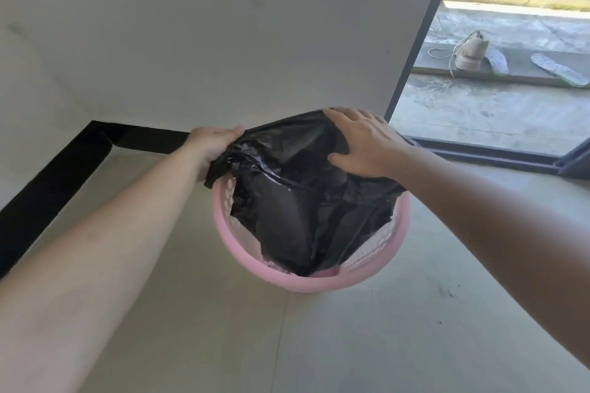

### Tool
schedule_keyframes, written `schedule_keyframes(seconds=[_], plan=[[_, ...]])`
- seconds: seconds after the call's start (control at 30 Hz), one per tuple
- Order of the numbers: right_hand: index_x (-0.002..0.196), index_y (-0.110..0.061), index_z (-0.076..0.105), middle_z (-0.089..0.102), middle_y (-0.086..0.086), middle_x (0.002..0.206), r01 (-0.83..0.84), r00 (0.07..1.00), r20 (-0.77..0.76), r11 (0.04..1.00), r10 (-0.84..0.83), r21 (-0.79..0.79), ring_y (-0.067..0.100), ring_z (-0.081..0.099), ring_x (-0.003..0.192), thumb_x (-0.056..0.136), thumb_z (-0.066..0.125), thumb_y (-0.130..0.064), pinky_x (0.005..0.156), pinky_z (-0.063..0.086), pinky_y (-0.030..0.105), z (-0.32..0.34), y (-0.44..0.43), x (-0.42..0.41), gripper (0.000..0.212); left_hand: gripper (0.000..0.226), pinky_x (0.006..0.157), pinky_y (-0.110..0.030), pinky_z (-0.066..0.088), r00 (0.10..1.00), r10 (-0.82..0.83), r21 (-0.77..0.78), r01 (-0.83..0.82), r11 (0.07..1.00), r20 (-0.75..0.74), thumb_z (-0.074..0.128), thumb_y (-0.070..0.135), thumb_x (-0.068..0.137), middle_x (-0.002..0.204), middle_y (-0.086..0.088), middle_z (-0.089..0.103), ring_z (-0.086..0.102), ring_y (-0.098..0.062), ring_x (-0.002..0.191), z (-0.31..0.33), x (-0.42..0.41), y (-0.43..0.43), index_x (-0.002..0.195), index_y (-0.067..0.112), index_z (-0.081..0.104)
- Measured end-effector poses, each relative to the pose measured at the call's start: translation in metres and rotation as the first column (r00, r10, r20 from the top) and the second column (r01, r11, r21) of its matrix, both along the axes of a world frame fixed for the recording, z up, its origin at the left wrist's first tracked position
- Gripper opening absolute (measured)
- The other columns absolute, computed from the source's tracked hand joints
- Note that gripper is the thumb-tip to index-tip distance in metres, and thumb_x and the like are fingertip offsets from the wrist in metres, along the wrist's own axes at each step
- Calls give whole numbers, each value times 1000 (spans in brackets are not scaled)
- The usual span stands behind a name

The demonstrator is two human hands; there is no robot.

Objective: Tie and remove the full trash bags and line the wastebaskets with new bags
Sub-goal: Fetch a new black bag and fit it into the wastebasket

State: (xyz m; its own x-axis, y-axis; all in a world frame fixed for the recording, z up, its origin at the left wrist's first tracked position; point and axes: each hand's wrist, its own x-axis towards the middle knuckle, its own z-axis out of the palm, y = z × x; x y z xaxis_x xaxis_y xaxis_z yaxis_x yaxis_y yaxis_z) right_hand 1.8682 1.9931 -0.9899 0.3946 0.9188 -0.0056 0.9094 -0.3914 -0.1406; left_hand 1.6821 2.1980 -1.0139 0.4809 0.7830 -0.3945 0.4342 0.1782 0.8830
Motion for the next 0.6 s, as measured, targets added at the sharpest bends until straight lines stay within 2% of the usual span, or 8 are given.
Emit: schedule_keyframes(seconds=[0.07,0.13,0.23,0.3,0.37,0.43,0.53,0.6], plan=[[155,-23,29,45,8,148,74,984,-159,997,-75,-9,31,44,134,85,65,-34,107,39,39,-4,8,7,79,18,54,-23,52,998,-60,-128,58,990,-14,70,23,90,75,-11,70,67,-16,53,-9,-6,-3,79,9,73],[151,-24,38,55,8,140,120,966,-234,993,-113,14,31,52,127,87,65,-28,102,43,36,-10,15,13,69,35,47,-21,45,997,-67,-167,60,984,-32,52,11,98,54,-7,61,59,-14,41,-19,-8,-9,65,10,62],[143,-28,49,63,6,132,167,960,-242,983,-144,75,31,56,121,89,62,-24,99,46,36,-16,21,20,55,32,55,-23,39,998,-38,-158,29,987,-55,37,16,104,31,9,50,48,-15,60,-22,-2,-12,73,19,44],[139,-30,52,61,8,130,195,966,-194,975,-172,106,32,56,119,91,61,-26,96,48,41,-20,23,20,49,29,63,-27,45,997,-50,-122,43,992,-53,41,17,102,45,3,59,49,-18,67,-20,4,-9,74,17,48],[140,-30,51,54,11,129,223,973,-85,966,-213,131,33,53,118,93,60,-30,96,47,45,-25,22,17,47,18,77,-34,50,996,-80,77,83,994,-45,54,15,97,75,-3,64,59,-25,80,-19,8,2,80,16,61],[141,-29,50,56,11,125,242,970,-53,959,-237,147,34,56,114,95,60,-30,92,49,45,-27,20,16,46,14,81,-31,49,991,-130,251,132,959,-27,64,29,94,88,-4,64,60,-22,86,-9,10,12,89,16,68],[139,-25,52,62,11,122,287,956,-121,942,-268,175,36,59,111,94,63,-26,92,51,45,-27,17,20,46,48,84,-33,52,924,-363,171,379,909,-119,69,61,79,90,-9,73,68,-23,85,15,12,13,93,14,73],[139,-22,53,62,12,123,304,949,-148,934,-279,190,37,58,113,92,65,-25,93,50,45,-26,16,21,48,39,87,-34,54,840,-482,185,529,828,-248,79,46,78,94,-12,76,72,-26,90,17,12,10,96,11,75]])
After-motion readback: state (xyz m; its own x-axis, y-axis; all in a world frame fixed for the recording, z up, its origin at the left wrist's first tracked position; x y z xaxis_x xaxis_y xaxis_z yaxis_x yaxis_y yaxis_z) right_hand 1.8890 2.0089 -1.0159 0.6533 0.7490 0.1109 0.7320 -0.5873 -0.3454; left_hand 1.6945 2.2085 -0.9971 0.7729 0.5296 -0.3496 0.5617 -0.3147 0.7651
